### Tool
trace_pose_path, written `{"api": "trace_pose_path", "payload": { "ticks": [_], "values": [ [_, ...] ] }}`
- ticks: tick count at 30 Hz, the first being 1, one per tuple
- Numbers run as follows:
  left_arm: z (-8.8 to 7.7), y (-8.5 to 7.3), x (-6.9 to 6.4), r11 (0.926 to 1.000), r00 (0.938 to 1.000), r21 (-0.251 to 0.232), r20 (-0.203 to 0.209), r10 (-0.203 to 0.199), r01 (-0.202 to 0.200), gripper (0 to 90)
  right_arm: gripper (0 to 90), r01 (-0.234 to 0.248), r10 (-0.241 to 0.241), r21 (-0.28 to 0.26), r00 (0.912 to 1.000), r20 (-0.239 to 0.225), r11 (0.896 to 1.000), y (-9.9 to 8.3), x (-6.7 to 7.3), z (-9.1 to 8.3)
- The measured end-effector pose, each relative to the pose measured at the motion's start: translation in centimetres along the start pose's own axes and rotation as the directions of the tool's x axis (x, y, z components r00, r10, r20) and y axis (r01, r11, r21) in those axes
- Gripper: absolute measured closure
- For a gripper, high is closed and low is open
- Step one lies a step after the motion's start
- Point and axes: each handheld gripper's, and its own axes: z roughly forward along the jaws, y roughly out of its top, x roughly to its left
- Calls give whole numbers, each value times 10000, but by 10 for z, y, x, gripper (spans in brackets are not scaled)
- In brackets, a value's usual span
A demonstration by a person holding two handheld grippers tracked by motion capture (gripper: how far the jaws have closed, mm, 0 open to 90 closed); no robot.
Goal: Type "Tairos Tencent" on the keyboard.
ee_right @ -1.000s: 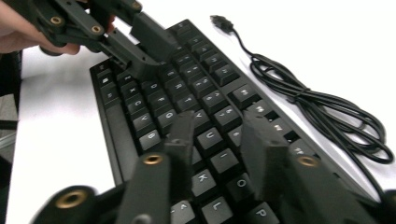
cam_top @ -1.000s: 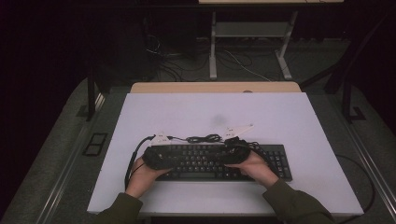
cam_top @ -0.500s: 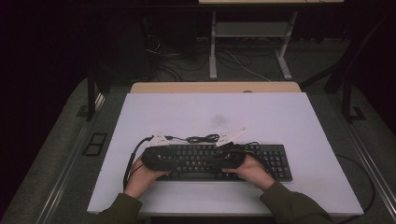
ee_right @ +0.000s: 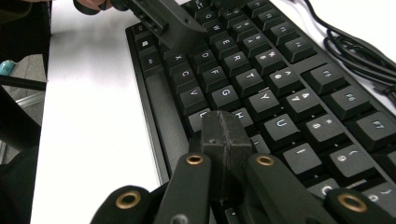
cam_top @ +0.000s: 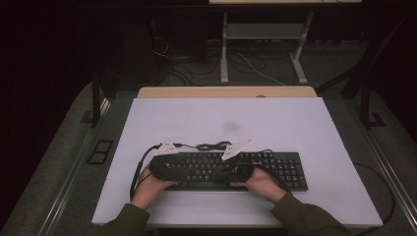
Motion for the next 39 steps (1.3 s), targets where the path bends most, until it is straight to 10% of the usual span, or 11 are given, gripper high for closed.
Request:
{"api": "trace_pose_path", "payload": {
  "ticks": [25, 39],
  "values": [
    [-1, 1, 0, 9999, 10000, -159, -91, -23, 22, 339, 883, 41, -41, -88, 10000, 37, 10000, 0, 0, -2],
    [0, 7, -3, 9991, 9999, -392, -23, -130, 128, 538, 570, -453, 486, -805, 9980, 397, 9957, -1, -10, -20]
  ]
}}
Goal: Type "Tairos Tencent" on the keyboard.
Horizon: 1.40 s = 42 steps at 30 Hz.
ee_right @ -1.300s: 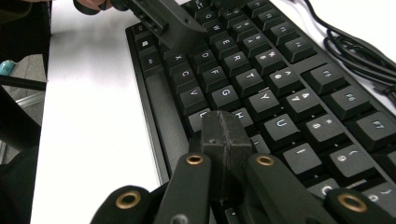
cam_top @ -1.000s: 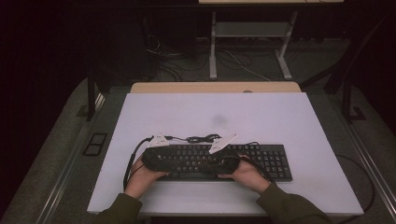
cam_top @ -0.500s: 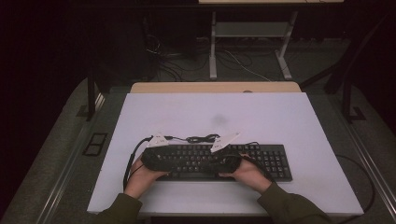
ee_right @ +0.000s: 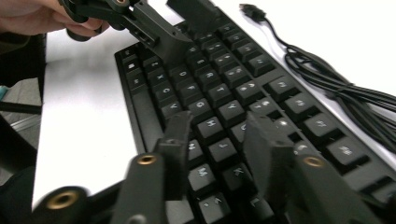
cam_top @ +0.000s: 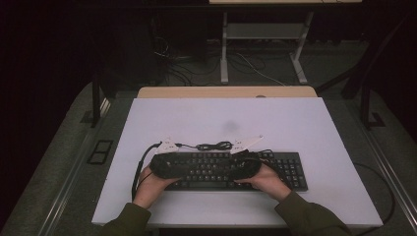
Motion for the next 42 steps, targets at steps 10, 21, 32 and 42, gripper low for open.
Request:
{"api": "trace_pose_path", "payload": {
  "ticks": [10, 21, 32, 42],
  "values": [
    [8, 7, -4, 9996, 9994, 80, 209, 260, -262, 852, 357, -374, 382, -157, 9980, 497, 9992, -2, -8, -10],
    [25, 9, -8, 9976, 9985, 539, 358, 415, -434, 887, 269, -713, 761, -561, 9933, 872, 9959, -8, -16, -24],
    [37, 7, -9, 9934, 9978, 980, 331, 571, -601, 888, 258, -856, 941, -799, 9895, 1096, 9931, -14, -21, -33],
    [34, 9, -11, 9949, 9974, 786, 393, 605, -634, 887, 257, -849, 936, -816, 9895, 1102, 9930, -14, -21, -33]
  ]
}}
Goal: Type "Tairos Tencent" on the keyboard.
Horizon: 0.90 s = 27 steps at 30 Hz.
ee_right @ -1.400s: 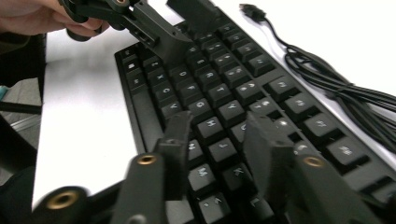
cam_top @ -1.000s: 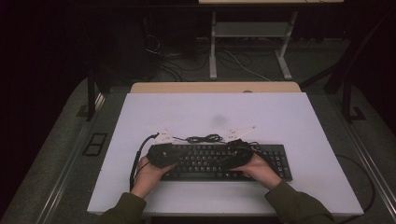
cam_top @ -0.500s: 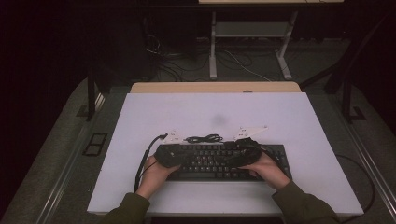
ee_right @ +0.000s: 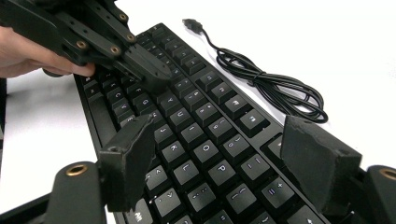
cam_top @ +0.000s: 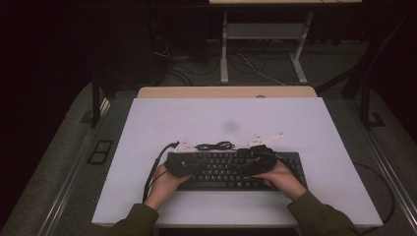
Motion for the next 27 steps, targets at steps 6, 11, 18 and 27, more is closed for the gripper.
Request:
{"api": "trace_pose_path", "payload": {
  "ticks": [6, 11, 18, 27],
  "values": [
    [-4, 0, 2, 10000, 9999, -83, 106, -4, 5, 832, 256, -3, 3, 25, 10000, -48, 10000, 0, -1, 0],
    [-7, 1, 1, 9996, 9998, -226, 147, -151, 154, 729, 250, -64, 64, 20, 10000, -70, 10000, -3, -3, -1],
    [-18, -2, 1, 9986, 9997, -498, 197, -160, 170, 582, 247, -36, 36, -256, 10000, 22, 9997, -3, -5, -8],
    [-28, -6, 5, 9974, 9996, -693, 222, -189, 204, 458, 224, -92, 102, -526, 9998, 180, 9986, -12, -7, -24]
  ]
}}
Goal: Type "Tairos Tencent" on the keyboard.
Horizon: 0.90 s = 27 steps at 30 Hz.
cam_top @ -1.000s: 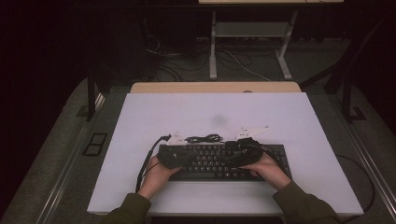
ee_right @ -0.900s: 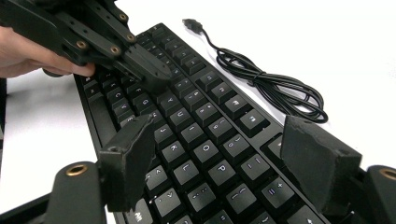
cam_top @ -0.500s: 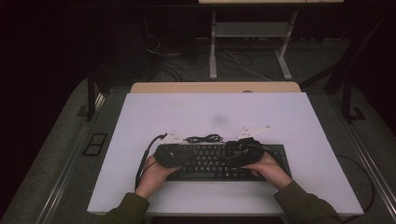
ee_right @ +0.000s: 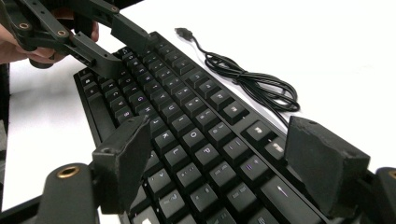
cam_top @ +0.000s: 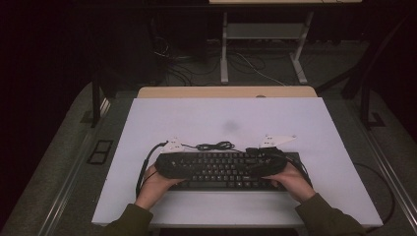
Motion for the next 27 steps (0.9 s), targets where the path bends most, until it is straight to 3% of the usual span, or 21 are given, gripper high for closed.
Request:
{"api": "trace_pose_path", "payload": {
  "ticks": [18, 27],
  "values": [
    [-25, -11, 3, 9989, 9998, -456, -177, 67, -76, 231, 195, -223, 253, -550, 9982, 539, 9982, -27, -8, -38],
    [-38, -21, 7, 9978, 9993, -659, -342, -141, 118, 141, 188, -340, 406, -751, 9952, 885, 9966, -41, -13, -55]
  ]
}}
